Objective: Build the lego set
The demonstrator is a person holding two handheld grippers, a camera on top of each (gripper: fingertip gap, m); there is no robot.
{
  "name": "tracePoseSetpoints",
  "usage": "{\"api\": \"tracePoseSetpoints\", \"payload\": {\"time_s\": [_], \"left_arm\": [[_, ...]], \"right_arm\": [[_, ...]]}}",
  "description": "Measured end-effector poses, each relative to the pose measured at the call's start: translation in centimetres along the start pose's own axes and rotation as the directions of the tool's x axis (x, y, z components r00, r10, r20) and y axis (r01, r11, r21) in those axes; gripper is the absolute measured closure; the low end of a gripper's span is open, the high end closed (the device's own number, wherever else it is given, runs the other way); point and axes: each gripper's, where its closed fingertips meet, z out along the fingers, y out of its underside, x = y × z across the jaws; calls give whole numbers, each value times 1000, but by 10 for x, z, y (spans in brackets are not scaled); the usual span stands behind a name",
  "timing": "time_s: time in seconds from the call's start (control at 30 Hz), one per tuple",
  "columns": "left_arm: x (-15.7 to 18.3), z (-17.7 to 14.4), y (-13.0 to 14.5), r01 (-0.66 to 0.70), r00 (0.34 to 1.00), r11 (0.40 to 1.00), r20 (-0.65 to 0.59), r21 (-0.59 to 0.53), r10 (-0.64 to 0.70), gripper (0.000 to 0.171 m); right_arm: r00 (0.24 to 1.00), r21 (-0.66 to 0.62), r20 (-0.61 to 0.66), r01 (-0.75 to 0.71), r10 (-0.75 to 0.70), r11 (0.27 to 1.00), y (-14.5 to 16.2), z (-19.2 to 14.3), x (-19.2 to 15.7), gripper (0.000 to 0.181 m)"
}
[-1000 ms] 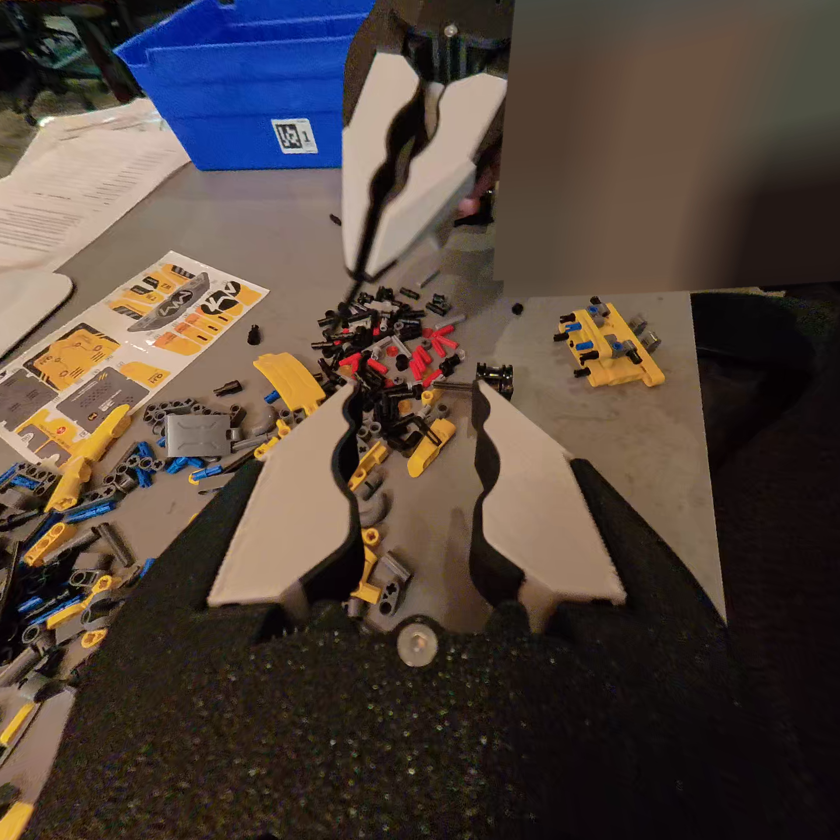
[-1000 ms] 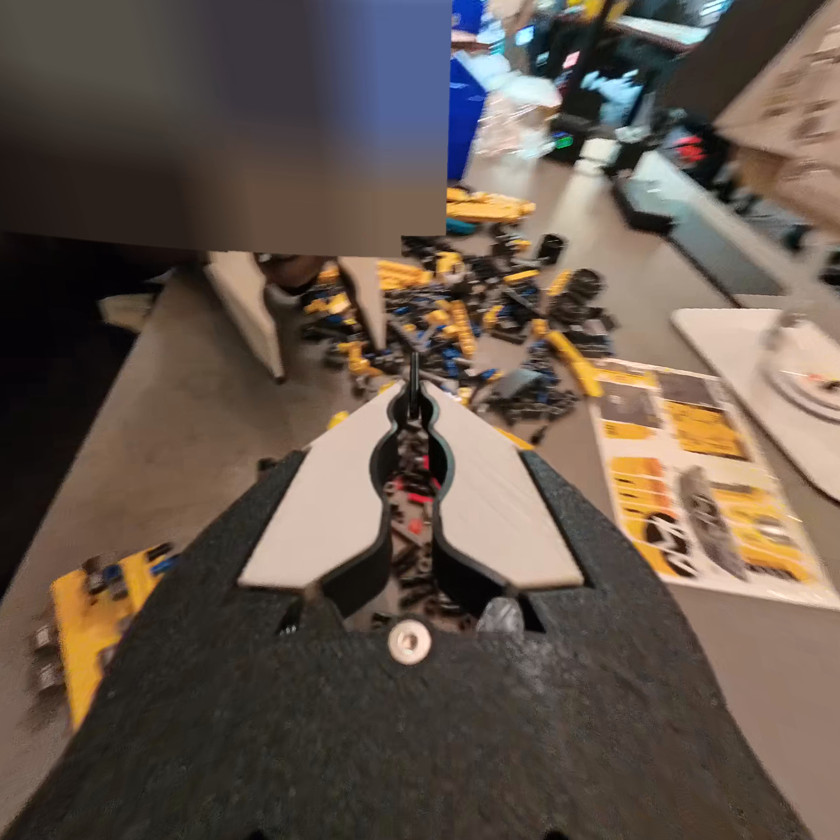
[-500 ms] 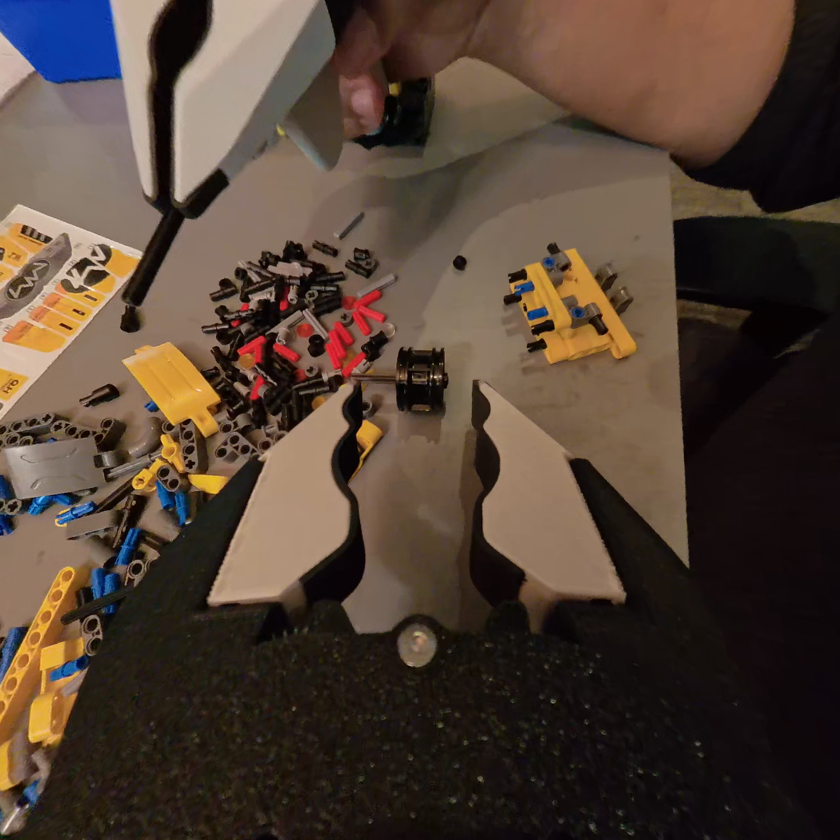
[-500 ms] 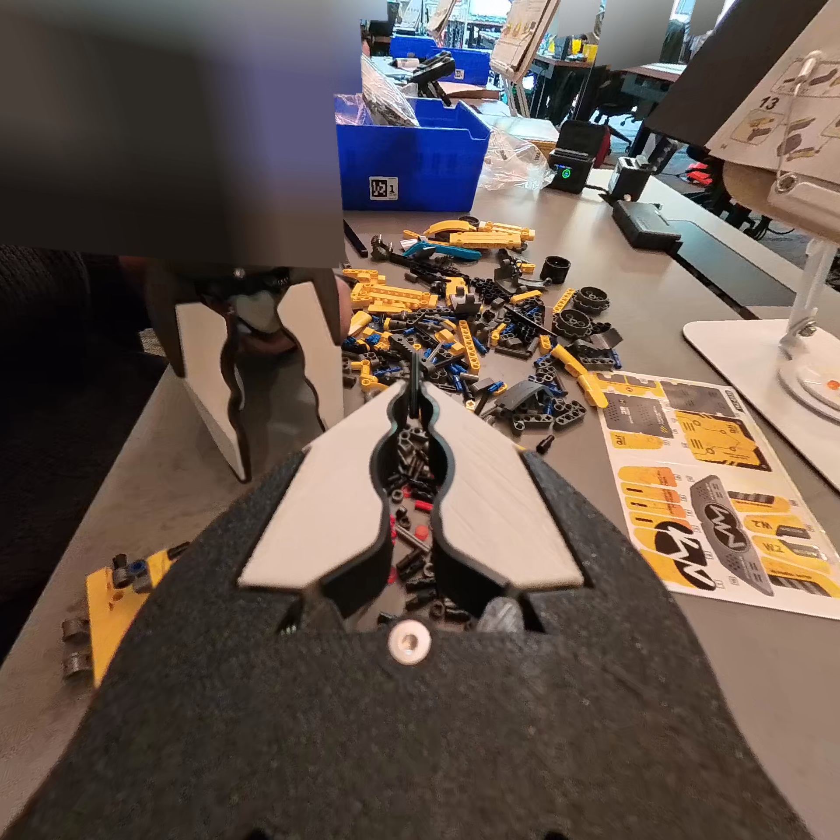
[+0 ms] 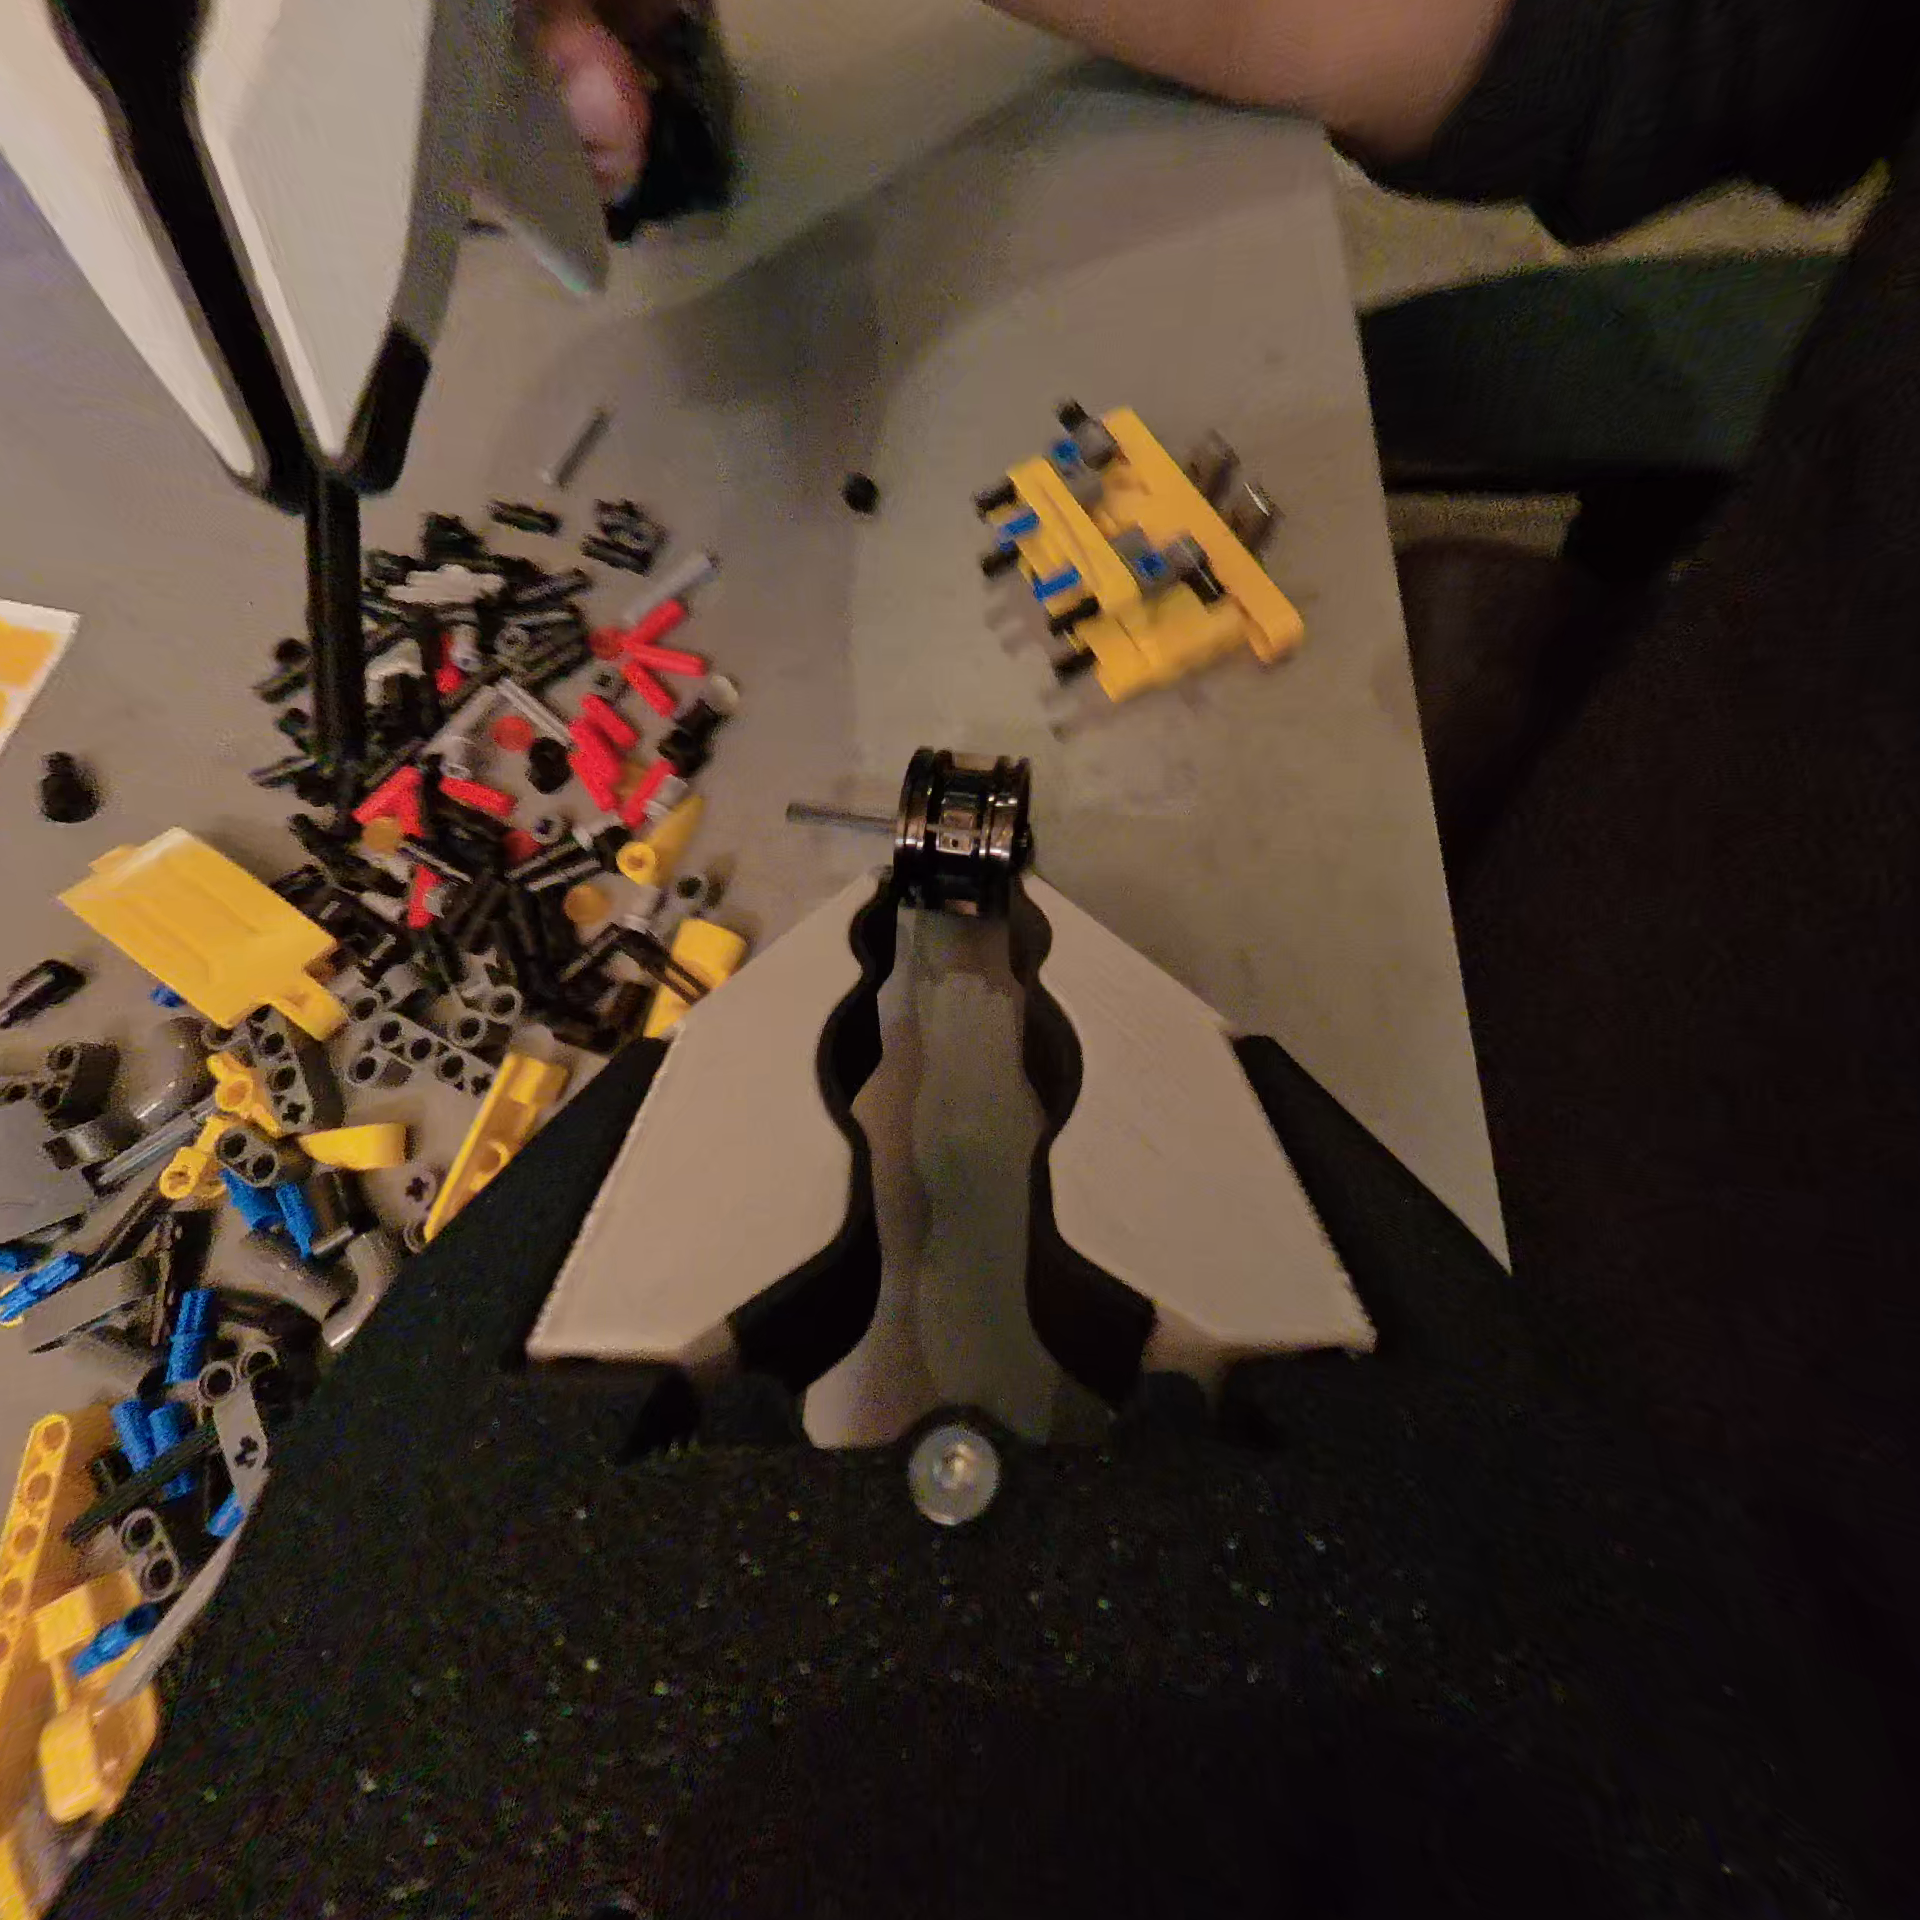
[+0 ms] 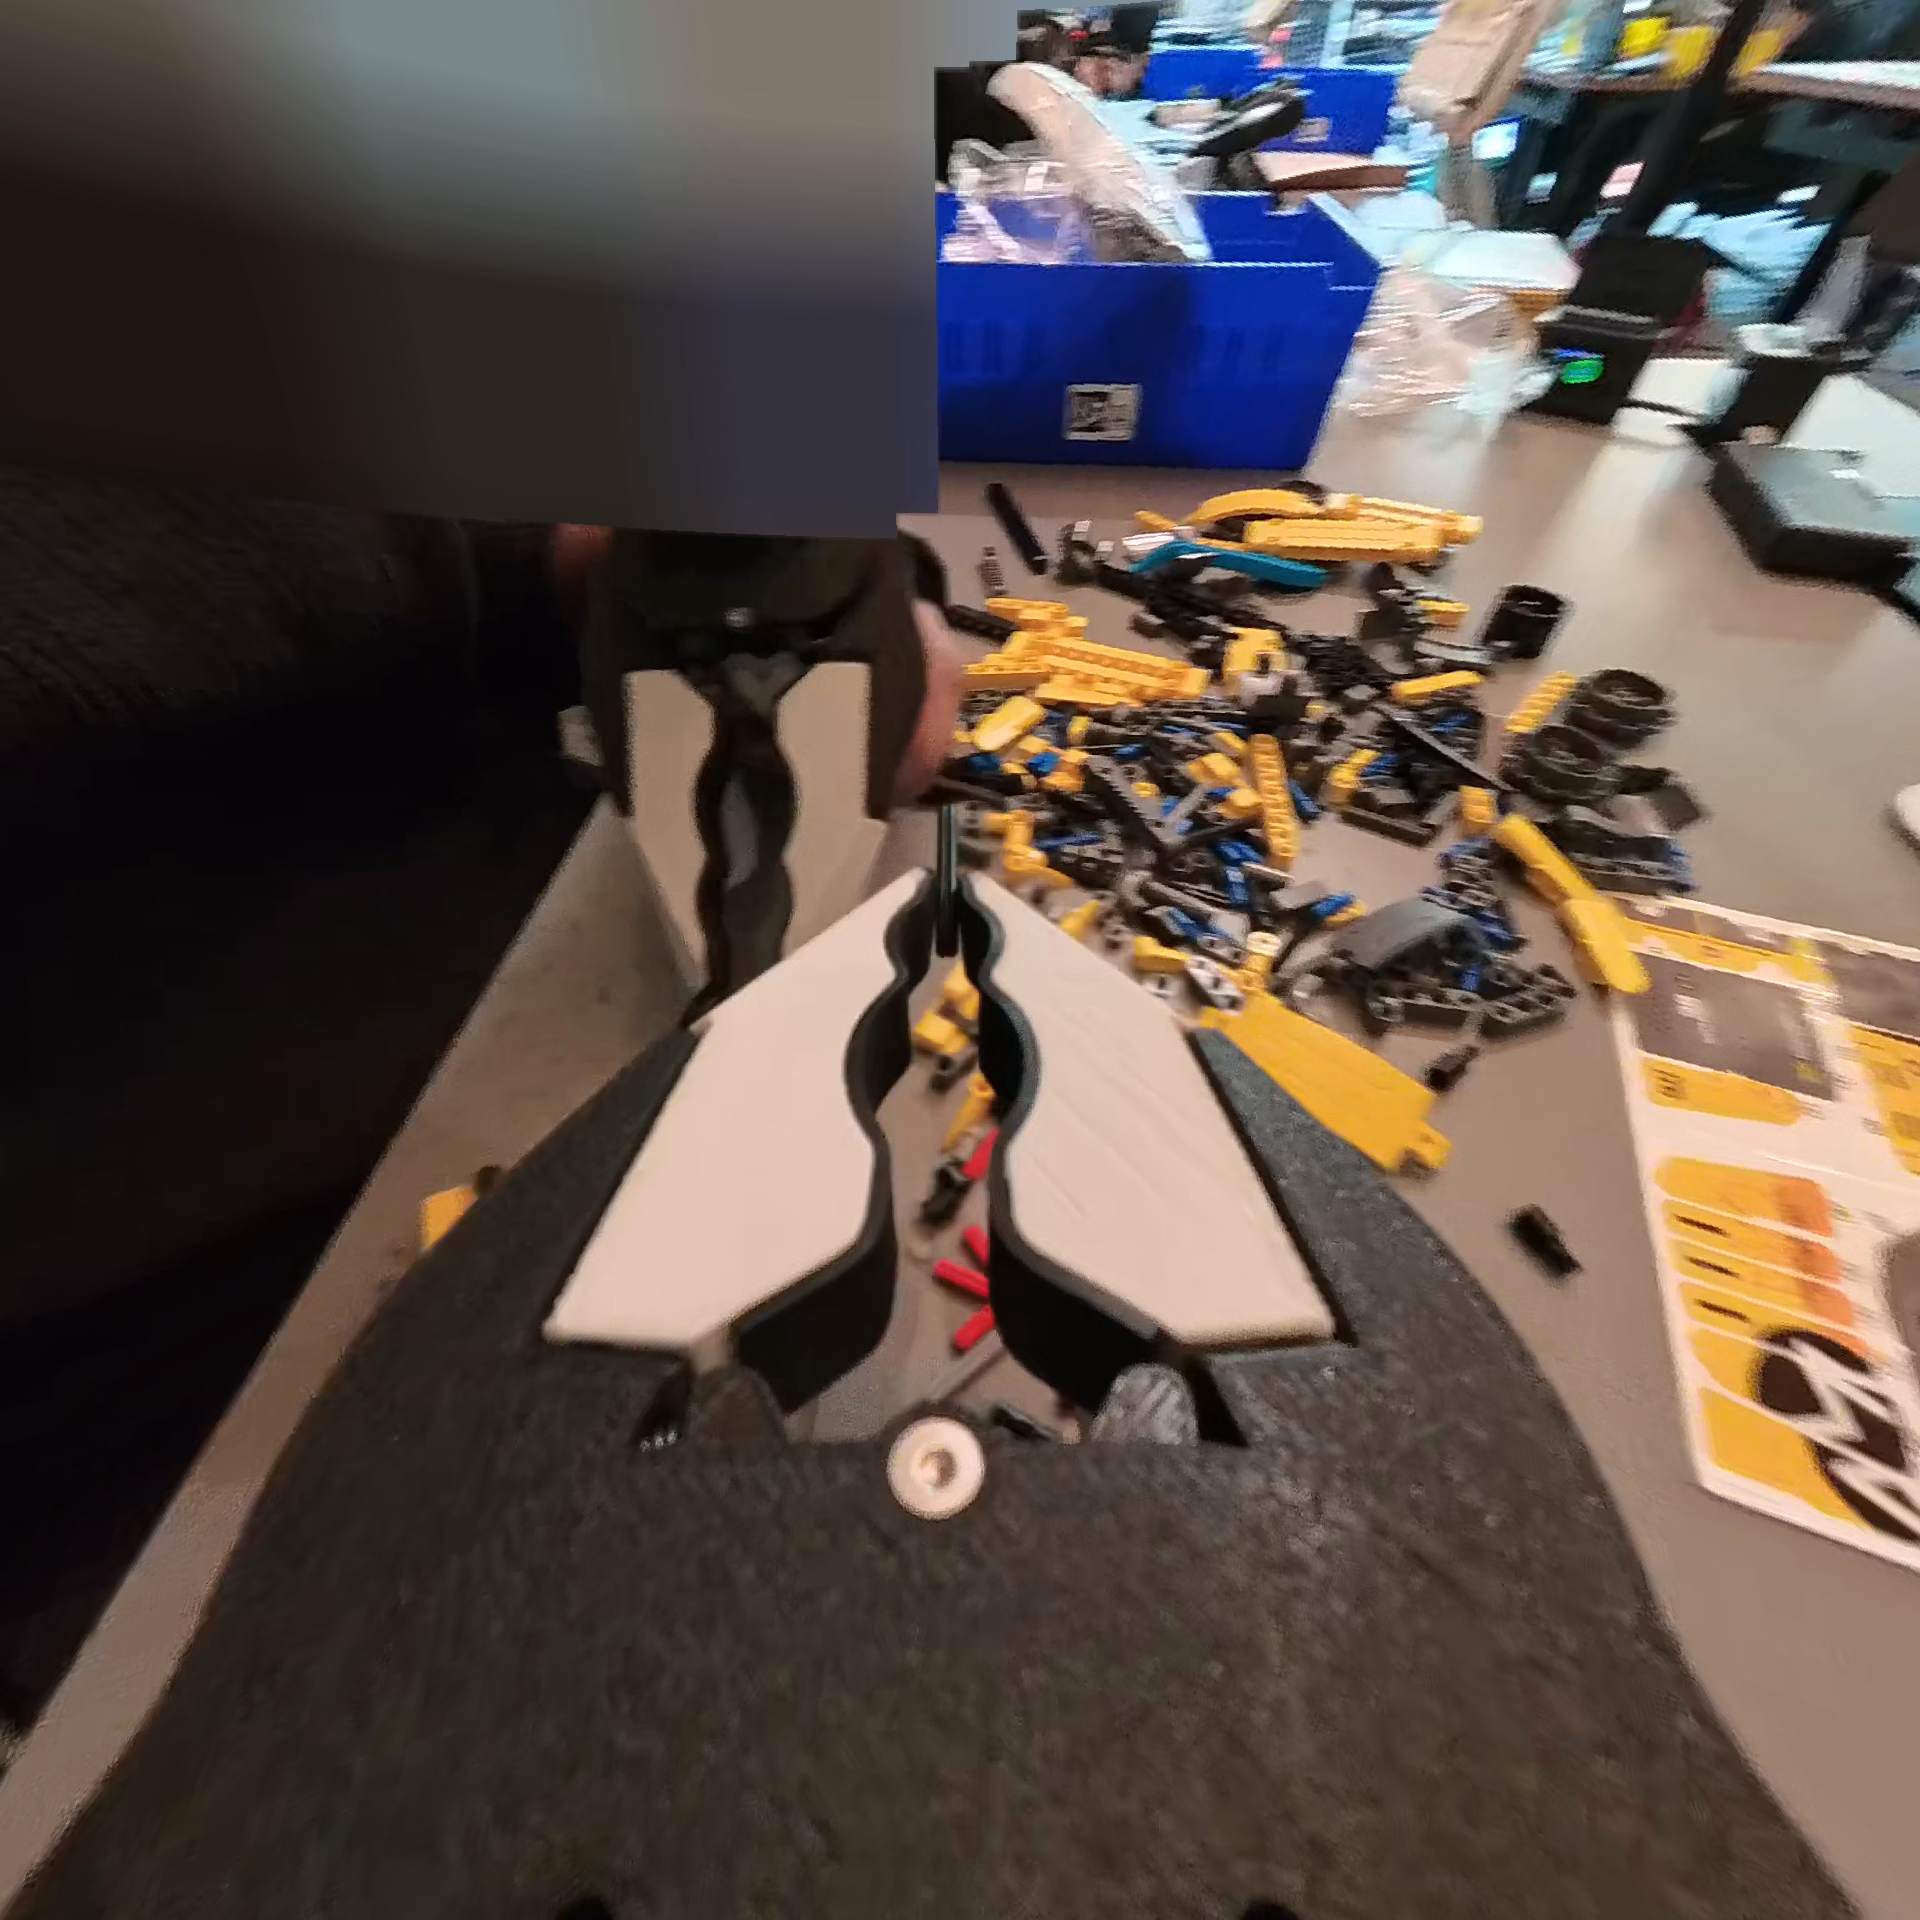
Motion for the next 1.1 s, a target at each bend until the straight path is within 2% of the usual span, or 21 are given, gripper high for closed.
{"api": "tracePoseSetpoints", "payload": {"time_s": [0.07,0.17,0.27,0.43,0.63,0.77,0.83,0.93,0.97,1.1], "left_arm": [[10,-7,9,-46,997,999,-66,-13,45,151],[35,-20,18,-35,969,999,-244,-13,31,151],[36,-25,22,-17,965,1000,-262,-21,11,151],[17,-27,27,23,985,999,-173,-32,-28,148],[7,-39,35,87,993,995,-73,-39,-89,147],[18,-55,31,203,979,977,4,71,-204,136],[13,-68,23,243,958,955,114,173,-264,134],[15,-75,10,342,911,897,136,281,-390,134],[15,-72,10,377,894,883,138,280,-426,134],[-5,-57,26,474,797,855,309,211,-518,132]], "right_arm": [[995,-2,100,-5,5,1000,0,3,-18,177],[981,-65,192,-18,30,998,9,11,-37,177],[969,-137,242,-7,41,991,22,22,-49,177],[957,-189,282,-12,66,982,33,31,-57,177],[965,-128,263,15,20,992,21,32,-56,177],[976,-79,218,35,-17,996,14,36,-49,177],[975,-78,222,43,-25,996,14,38,-51,177],[975,-105,218,64,-40,992,19,42,-52,177],[976,-114,212,67,-41,991,20,43,-51,177],[988,-156,152,57,-33,986,27,47,-41,177]]}}
